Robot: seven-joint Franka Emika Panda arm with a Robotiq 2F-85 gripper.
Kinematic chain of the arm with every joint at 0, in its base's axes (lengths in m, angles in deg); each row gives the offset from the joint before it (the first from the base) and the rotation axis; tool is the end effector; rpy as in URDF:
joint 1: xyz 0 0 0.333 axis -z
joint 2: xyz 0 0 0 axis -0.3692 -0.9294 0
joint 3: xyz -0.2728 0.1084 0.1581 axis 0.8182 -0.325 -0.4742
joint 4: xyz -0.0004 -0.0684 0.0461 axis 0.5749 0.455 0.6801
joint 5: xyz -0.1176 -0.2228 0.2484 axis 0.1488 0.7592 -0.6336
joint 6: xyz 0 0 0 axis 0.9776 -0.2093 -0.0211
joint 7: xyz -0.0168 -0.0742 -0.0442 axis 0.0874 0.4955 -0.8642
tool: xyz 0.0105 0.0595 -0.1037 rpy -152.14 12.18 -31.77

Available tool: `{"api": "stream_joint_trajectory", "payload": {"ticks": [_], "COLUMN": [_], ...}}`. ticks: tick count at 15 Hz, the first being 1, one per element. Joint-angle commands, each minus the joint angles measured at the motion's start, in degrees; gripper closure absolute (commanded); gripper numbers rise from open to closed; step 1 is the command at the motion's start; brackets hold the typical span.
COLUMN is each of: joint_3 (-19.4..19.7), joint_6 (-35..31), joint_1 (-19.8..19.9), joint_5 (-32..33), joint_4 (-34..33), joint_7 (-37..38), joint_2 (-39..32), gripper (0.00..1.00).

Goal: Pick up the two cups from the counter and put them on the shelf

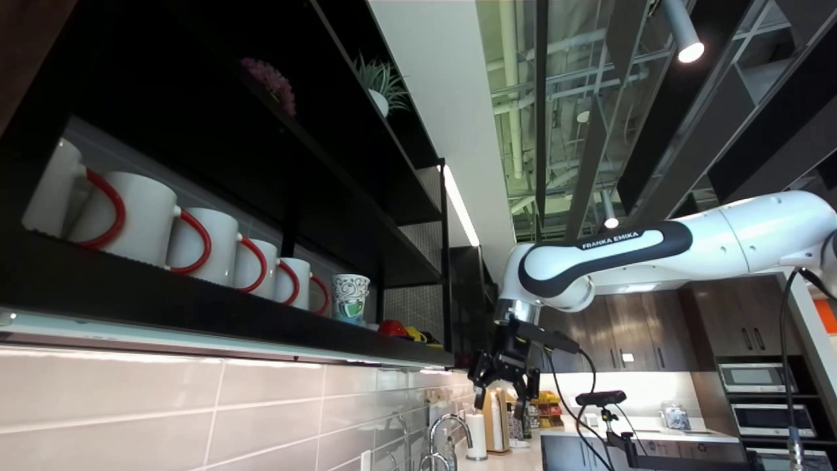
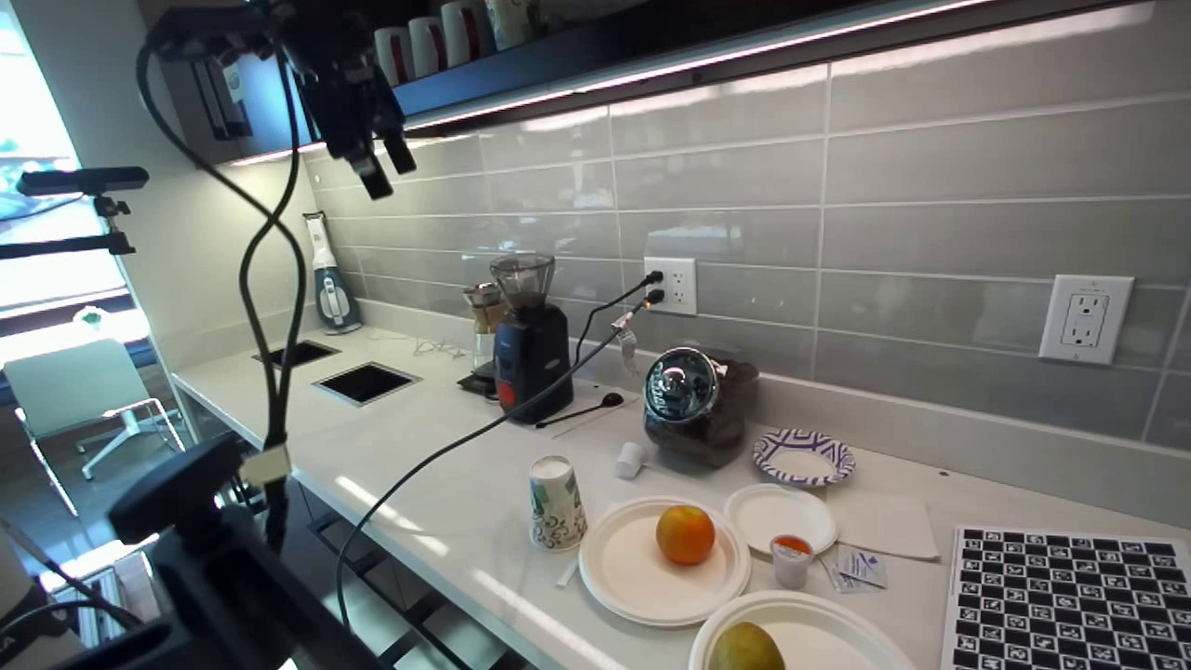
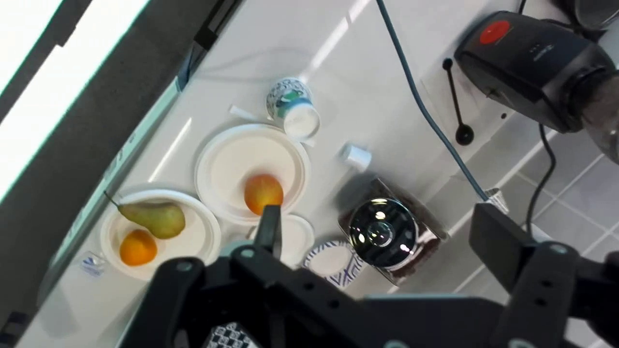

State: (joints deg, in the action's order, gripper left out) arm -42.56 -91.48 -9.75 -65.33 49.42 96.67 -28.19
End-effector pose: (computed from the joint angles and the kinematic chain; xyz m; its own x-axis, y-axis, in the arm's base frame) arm 0.3302 -0.1305 0.6109 0.6308 -0.7544 0.1814 -0.7178 -0.6561 -0.2329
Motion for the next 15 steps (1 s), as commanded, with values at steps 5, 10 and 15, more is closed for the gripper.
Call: {"api": "stream_joint_trajectory", "payload": {"ticks": [5, 10, 15], "joint_3": [6.3, 6.5, 6.8], "joint_6": [-2.8, -1.9, -1.9], "joint_1": [5.1, 6.4, 6.6], "joint_5": [-13.4, -16.2, -17.4], "joint_4": [11.6, 12.1, 10.5], "joint_7": [-1.0, -0.8, 0.9], "joint_2": [-4.3, -6.8, -9.9], "gripper": [0.00, 0.00, 0.00]}}
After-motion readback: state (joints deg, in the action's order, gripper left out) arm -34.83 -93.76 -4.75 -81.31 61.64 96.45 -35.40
